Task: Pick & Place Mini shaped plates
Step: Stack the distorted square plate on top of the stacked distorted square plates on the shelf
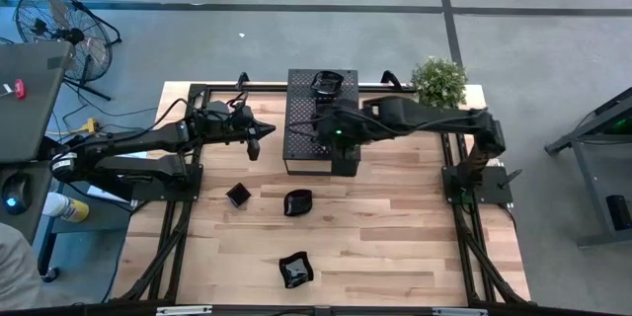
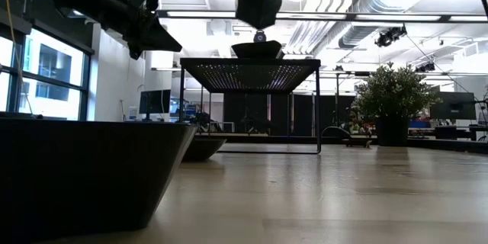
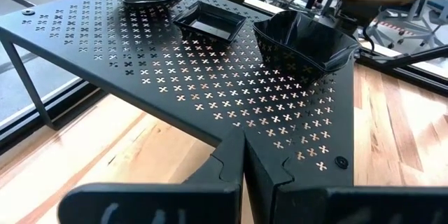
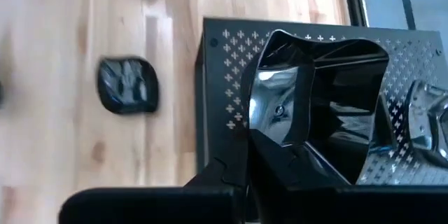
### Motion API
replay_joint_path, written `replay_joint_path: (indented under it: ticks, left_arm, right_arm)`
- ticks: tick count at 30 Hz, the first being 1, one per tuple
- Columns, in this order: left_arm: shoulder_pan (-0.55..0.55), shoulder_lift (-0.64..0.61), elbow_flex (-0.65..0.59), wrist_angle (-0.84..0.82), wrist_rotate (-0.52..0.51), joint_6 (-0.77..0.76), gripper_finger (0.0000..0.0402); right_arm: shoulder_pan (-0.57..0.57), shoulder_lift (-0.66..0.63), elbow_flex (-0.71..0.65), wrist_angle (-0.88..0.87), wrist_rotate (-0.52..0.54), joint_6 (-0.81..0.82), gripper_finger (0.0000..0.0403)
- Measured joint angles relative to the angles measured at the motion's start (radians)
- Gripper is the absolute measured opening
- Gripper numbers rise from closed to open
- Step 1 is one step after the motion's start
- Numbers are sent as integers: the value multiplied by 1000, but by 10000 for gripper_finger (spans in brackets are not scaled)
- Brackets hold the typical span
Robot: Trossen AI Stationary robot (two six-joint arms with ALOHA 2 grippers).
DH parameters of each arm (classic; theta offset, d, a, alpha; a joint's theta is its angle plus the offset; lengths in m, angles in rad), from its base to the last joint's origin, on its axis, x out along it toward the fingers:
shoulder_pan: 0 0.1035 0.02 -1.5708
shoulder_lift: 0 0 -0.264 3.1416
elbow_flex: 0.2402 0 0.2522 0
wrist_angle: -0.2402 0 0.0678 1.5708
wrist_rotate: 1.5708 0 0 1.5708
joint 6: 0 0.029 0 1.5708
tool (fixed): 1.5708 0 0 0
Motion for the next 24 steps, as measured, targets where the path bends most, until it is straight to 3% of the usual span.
replay_joint_path:
  ticks: [5,15,24]
  left_arm:
    - [0,0,0,0,0,0,0]
    - [0,0,0,-1,0,-8,0]
    - [0,0,0,-2,0,-8,0]
  right_arm:
    - [-17,45,5,-24,11,-86,3]
    - [-33,64,3,-64,52,-95,2]
    - [-59,64,3,-75,1,9,5]
